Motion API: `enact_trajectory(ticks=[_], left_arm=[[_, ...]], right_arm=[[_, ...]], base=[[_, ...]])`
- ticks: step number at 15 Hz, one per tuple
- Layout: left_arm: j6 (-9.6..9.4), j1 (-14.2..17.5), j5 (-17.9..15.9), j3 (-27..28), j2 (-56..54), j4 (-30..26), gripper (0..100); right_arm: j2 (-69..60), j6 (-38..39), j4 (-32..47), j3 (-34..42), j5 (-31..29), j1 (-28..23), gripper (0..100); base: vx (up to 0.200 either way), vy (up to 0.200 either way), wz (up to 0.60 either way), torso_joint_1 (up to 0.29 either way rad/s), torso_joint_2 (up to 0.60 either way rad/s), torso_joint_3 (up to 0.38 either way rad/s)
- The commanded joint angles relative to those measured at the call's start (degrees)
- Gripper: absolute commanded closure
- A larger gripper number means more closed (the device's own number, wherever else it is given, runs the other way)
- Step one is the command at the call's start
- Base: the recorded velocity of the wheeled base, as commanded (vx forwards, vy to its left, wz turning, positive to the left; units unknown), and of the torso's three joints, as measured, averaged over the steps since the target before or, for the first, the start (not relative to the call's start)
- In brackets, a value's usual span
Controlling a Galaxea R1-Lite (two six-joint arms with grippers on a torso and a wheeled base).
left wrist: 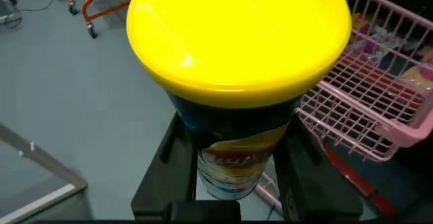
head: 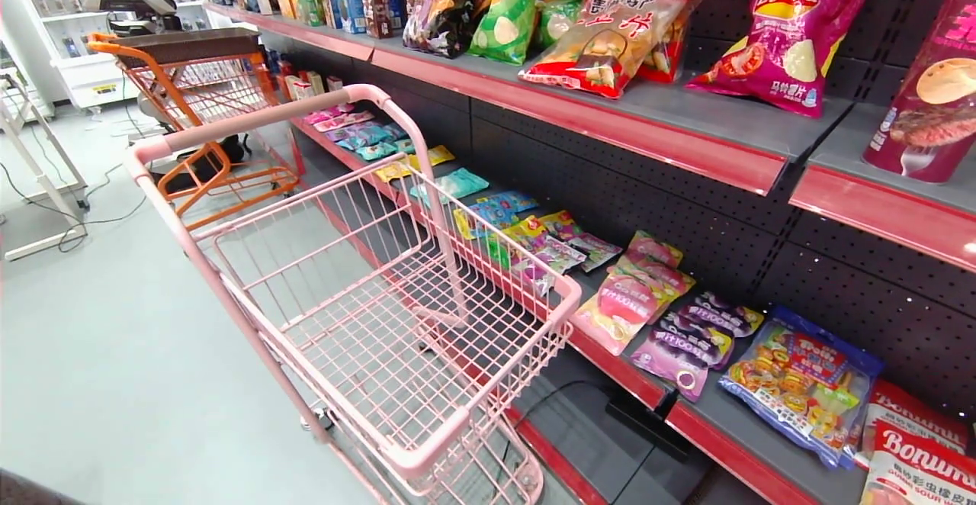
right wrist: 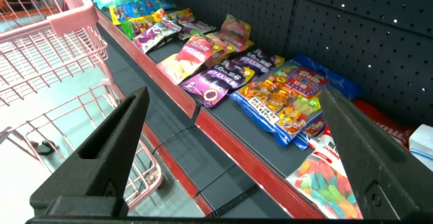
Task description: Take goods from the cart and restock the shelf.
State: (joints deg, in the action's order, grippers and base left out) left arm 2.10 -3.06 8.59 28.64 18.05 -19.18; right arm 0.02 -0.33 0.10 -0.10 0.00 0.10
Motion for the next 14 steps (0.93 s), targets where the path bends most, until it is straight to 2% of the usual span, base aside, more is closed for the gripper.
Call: enact_trajectory(ticks=[1,3,12,14], left_arm=[[0.98,-0.81,-1.65,-3.32,-2.85,3.18,100],[0.89,-0.90,-2.09,-5.08,-3.64,6.08,100],[0.63,-1.16,-3.85,-4.82,-5.49,6.08,100],[-0.34,-1.07,-3.58,-4.55,-5.49,6.08,100]], right_arm=[[-0.02,-0.02,-0.01,0.01,0.00,-0.01,0],[-0.02,-0.11,-0.01,0.01,0.00,-0.01,0],[-0.02,-0.02,-0.01,0.01,0.00,-0.01,0],[-0.02,-0.02,-0.01,0.01,0.00,-0.01,0]], base=[[0.000,0.000,0.00,0.000,0.00,0.000],[0.000,0.000,0.00,0.000,0.00,0.000],[0.000,0.000,0.00,0.000,0.00,0.000],[0.000,0.000,0.00,0.071,-0.29,-0.220]])
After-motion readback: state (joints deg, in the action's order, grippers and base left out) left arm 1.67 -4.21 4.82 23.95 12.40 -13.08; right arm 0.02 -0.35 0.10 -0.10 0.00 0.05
